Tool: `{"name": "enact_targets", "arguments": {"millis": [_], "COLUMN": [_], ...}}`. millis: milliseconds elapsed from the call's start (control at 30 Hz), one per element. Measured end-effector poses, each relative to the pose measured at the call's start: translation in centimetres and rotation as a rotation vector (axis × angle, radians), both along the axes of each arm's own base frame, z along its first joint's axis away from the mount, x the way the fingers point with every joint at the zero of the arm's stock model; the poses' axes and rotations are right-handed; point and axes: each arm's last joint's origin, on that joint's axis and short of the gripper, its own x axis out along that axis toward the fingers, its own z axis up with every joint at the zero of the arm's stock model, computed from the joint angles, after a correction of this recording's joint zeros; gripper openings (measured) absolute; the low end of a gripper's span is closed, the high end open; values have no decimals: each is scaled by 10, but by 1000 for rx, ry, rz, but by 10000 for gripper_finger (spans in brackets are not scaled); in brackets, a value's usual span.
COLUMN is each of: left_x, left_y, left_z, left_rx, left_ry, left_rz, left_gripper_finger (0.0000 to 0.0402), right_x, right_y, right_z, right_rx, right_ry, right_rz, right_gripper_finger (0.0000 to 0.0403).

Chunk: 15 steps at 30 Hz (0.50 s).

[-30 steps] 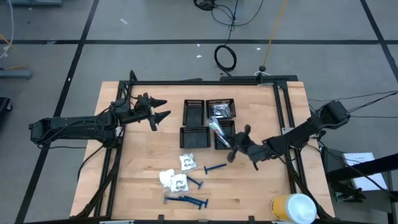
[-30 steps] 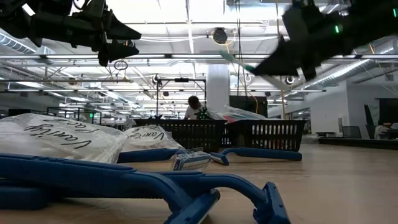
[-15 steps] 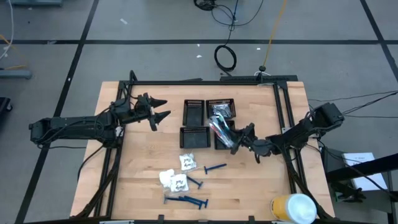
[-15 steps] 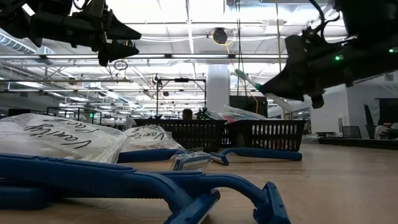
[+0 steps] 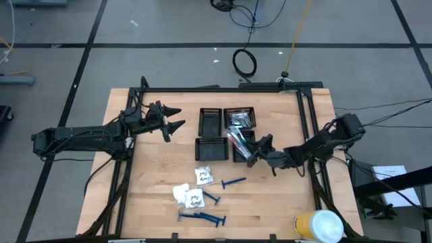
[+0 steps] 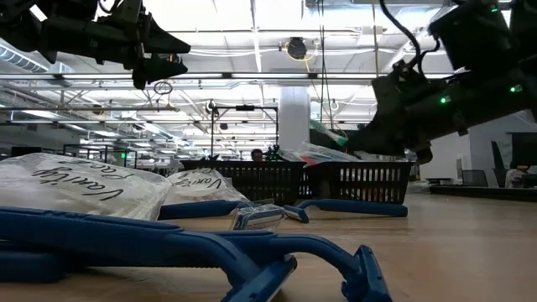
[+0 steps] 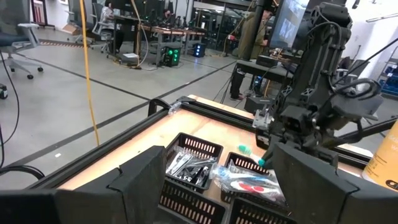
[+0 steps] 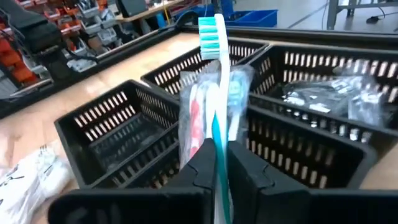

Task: Pick & Place Travel size toiletries
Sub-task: Put the green toothbrush into the bottom right black bin, then put the blue razor into the top left black bin

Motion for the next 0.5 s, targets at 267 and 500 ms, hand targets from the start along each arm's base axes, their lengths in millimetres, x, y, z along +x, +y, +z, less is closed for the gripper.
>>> {"name": "enact_targets", "arguments": {"millis": [267, 500], "left_x": [0, 0], "left_y": [0, 0], "left_z": [0, 0], "left_rx": [0, 0], "left_ry": [0, 0], "left_rz": [0, 0], "left_gripper_finger": [285, 285], "right_x": [13, 12], "right_y": [4, 4], "right_z": [-2, 7], "right_rx": [-44, -101], "right_ry": [30, 33], "right_rz": [17, 38], "right_gripper_finger": [37, 90]}}
